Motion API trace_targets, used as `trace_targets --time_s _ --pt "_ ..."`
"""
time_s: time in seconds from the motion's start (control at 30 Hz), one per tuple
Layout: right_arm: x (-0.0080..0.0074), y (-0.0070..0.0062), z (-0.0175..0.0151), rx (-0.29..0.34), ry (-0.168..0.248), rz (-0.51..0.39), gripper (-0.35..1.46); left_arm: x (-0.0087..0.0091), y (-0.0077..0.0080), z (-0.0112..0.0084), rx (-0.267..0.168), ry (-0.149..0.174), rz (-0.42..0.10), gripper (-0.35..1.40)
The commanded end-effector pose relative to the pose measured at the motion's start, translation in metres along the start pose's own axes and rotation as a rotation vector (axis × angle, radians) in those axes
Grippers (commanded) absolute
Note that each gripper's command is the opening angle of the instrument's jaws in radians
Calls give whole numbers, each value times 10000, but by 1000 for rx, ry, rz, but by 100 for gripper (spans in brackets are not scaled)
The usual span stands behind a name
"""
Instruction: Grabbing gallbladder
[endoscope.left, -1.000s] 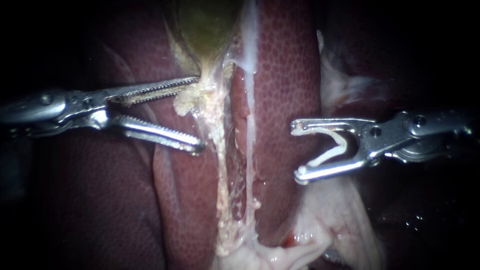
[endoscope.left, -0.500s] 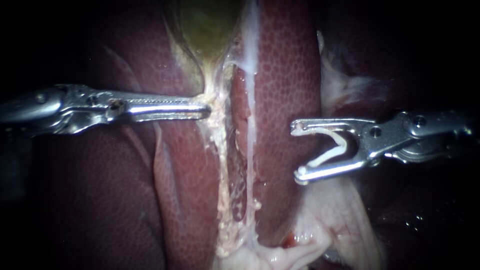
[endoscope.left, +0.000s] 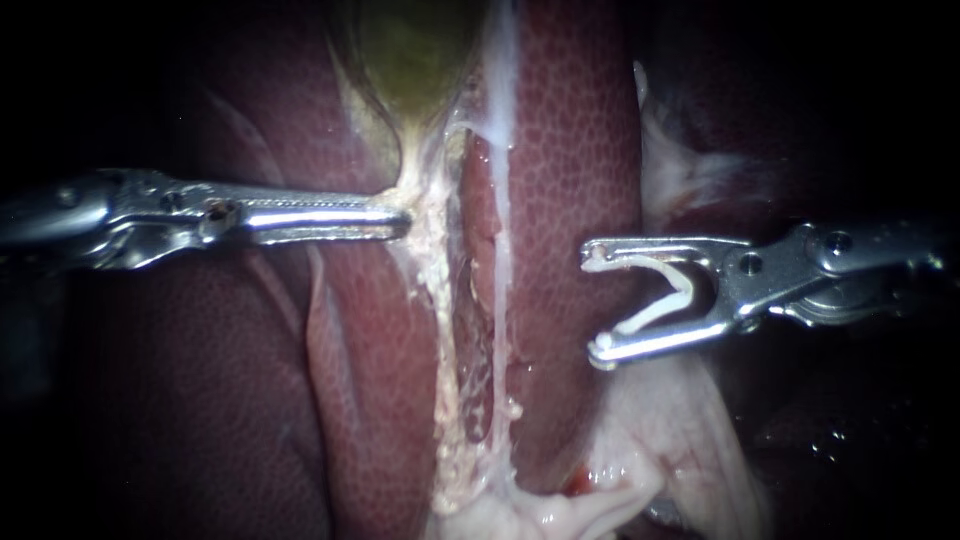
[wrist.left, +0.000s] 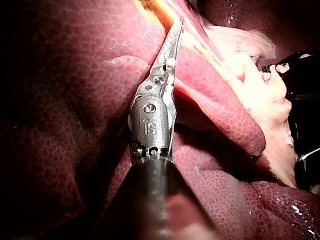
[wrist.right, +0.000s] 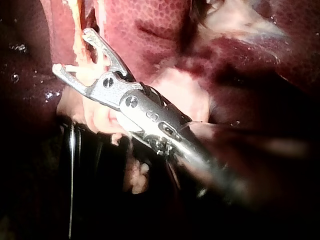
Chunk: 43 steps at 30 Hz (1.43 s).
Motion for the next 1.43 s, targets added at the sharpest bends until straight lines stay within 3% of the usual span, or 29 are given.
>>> trace_targets --time_s 0.03,0.33,0.57,1.43 --pt "0 0 0 0 0 0 57 -5 1 -3 0 0 -3 -35" --pt "0 0 0 0 0 0 57 -51 3 -31 -18 -28 -30 -35" --pt "0 0 0 0 0 0 57 -74 8 -51 -34 -48 -46 -35" --pt "0 1 1 -1 0 0 57 -73 8 -57 -48 -51 -49 -35"
